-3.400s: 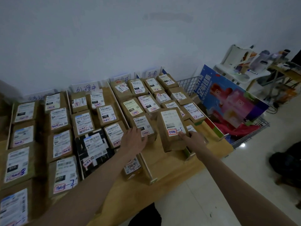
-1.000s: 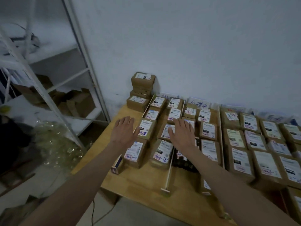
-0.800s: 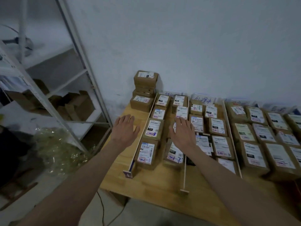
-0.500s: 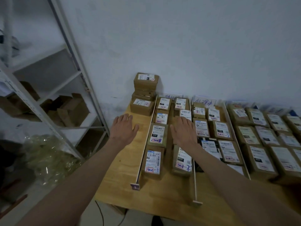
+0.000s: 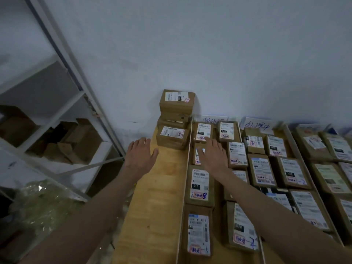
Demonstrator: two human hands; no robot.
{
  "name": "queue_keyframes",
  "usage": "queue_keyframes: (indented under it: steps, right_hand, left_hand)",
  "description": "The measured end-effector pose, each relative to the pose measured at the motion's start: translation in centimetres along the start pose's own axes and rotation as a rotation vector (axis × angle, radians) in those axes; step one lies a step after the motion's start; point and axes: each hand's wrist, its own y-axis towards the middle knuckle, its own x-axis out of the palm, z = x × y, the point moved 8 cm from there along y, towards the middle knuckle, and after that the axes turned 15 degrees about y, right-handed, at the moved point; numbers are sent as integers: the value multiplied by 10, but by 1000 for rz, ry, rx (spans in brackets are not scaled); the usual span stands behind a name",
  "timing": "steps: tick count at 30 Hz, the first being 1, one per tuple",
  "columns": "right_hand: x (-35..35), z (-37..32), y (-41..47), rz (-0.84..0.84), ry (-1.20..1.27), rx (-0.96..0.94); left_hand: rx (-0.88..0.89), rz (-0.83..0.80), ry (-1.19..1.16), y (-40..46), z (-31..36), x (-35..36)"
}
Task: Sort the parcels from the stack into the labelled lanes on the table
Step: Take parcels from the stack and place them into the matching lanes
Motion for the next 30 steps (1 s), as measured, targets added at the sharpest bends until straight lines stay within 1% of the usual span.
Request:
queue_keyframes:
  steps: [4, 9, 16, 21, 25, 27, 30]
  right_hand:
    - [4, 0, 77, 23, 71, 46]
    - [12, 1, 172, 16, 175, 89]
    - [50, 10, 269, -25, 423, 244]
    - [77, 21, 303, -88, 571, 405]
    - [94, 23, 313, -133, 624, 408]
    - [95, 24, 311, -115, 669, 424]
    - [86, 23, 299, -64, 777, 468]
  left_hand:
    - [2, -26, -12, 81, 0, 8]
    - [-37, -27, -116, 179, 3, 19]
    - [-138, -66, -286, 275, 14, 46]
    - [-221, -130, -430, 321, 9, 68]
    - [-237, -199, -566, 337, 12, 84]
    - [-267, -186, -658, 333, 14, 83]
    - [-277, -113, -815, 321, 15, 71]
